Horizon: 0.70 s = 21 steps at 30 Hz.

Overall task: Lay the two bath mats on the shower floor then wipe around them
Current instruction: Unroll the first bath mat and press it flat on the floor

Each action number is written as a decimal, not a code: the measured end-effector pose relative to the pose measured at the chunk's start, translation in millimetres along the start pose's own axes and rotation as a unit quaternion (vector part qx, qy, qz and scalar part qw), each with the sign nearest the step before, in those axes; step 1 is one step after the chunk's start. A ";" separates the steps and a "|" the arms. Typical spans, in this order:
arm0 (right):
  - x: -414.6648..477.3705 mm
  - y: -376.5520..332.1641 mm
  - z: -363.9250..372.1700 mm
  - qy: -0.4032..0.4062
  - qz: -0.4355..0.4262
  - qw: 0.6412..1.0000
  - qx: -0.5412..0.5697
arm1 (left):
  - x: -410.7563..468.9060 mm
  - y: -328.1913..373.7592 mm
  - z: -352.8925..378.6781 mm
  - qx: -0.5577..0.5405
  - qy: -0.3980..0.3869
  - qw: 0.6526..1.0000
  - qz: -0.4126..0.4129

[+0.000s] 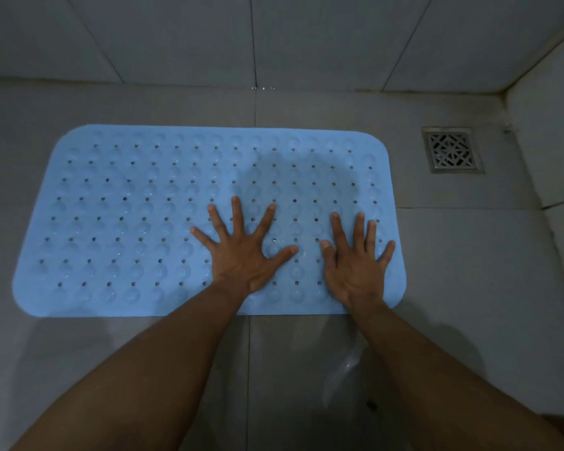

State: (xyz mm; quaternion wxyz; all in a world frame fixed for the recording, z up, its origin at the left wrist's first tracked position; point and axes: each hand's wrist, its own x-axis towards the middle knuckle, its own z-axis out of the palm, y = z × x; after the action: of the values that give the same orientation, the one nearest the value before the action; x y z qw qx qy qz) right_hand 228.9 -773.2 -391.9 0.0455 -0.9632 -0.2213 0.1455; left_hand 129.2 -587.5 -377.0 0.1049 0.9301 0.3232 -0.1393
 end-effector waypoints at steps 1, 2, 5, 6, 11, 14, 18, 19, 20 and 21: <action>0.4 -0.8 -1.1 -0.005 0.003 1.000 -0.004 | 0.0 -0.6 -0.3 -0.003 -0.001 1.000 0.003; 0.1 -2.3 -3.0 -0.016 0.005 1.000 -0.010 | -0.5 -1.8 -0.6 -0.008 -0.004 1.000 0.007; 4.0 -7.7 -16.2 -0.077 0.014 0.997 -0.022 | -1.3 -9.3 -6.7 -0.015 -0.022 0.999 0.022; 5.4 -10.8 -22.8 -0.099 0.022 0.995 -0.024 | -1.7 -13.6 -10.0 -0.011 -0.022 0.999 0.028; 5.9 -54.1 -64.2 -0.092 0.030 0.995 0.009 | 1.1 -61.7 -44.0 0.016 0.051 0.995 0.083; 7.0 -103.2 -87.4 -0.068 -0.014 0.997 0.023 | 3.2 -111.7 -70.1 0.038 0.094 0.990 0.093; 12.4 -183.7 -114.8 -0.042 -0.077 0.996 0.017 | 6.5 -188.1 -113.8 0.051 0.134 0.987 0.070; 13.8 -205.8 -120.6 -0.036 -0.096 0.995 0.011 | 7.2 -207.5 -125.7 0.057 0.144 0.986 0.065; 15.2 -228.0 -126.0 -0.030 -0.115 0.993 0.004 | 8.1 -226.5 -136.8 0.062 0.154 0.985 0.056; 16.9 -250.0 -130.8 -0.023 -0.134 0.991 -0.002 | 9.3 -245.3 -146.8 0.063 0.165 0.983 0.044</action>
State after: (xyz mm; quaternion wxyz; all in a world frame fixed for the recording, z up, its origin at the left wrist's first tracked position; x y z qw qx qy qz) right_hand 179.4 -544.3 -233.6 0.0573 -0.9214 -0.3496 0.1594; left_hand 9.6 -351.7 -267.9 -0.0026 0.9583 0.2859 0.0006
